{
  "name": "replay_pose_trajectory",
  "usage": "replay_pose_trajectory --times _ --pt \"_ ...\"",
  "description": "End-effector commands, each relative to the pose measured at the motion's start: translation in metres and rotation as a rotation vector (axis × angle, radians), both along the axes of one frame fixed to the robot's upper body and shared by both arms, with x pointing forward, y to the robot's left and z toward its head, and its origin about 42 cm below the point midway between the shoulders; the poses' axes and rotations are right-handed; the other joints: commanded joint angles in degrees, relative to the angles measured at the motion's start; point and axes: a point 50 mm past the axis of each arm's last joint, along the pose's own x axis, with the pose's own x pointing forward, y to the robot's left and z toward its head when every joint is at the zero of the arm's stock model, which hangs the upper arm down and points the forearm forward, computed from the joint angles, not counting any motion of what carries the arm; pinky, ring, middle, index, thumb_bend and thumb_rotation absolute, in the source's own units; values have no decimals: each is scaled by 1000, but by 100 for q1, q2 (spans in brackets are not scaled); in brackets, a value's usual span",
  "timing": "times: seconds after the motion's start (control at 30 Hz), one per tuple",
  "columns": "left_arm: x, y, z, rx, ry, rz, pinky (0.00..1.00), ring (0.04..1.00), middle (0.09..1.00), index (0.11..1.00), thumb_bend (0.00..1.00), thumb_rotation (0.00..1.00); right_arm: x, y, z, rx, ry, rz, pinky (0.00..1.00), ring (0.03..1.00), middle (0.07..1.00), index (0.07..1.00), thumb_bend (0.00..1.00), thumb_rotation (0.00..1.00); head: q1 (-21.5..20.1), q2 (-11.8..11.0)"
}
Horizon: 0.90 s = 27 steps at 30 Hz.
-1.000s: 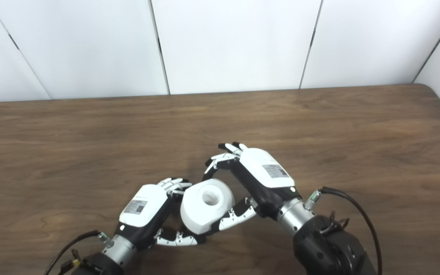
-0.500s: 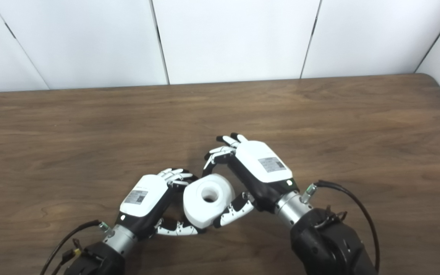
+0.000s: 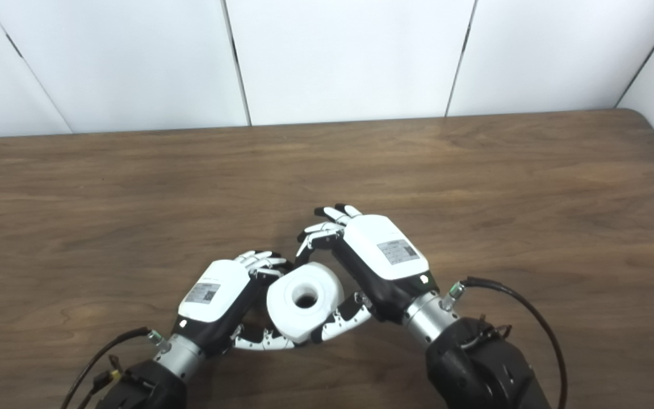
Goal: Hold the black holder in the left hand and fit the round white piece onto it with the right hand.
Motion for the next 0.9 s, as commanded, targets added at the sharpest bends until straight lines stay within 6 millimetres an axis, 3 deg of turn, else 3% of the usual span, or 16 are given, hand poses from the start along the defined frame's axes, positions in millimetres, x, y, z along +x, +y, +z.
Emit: replay_pose_trajectory --times 0.0,0.87 --pt "-8 -5 -15 61 95 -27 889 876 811 487 521 51 2 4 2 7 -39 21 951 923 774 482 525 136 -6 1" --pt "-7 -10 -10 60 94 -25 891 875 812 487 521 52 29 -4 8 -111 79 0 937 943 787 483 524 134 14 90"
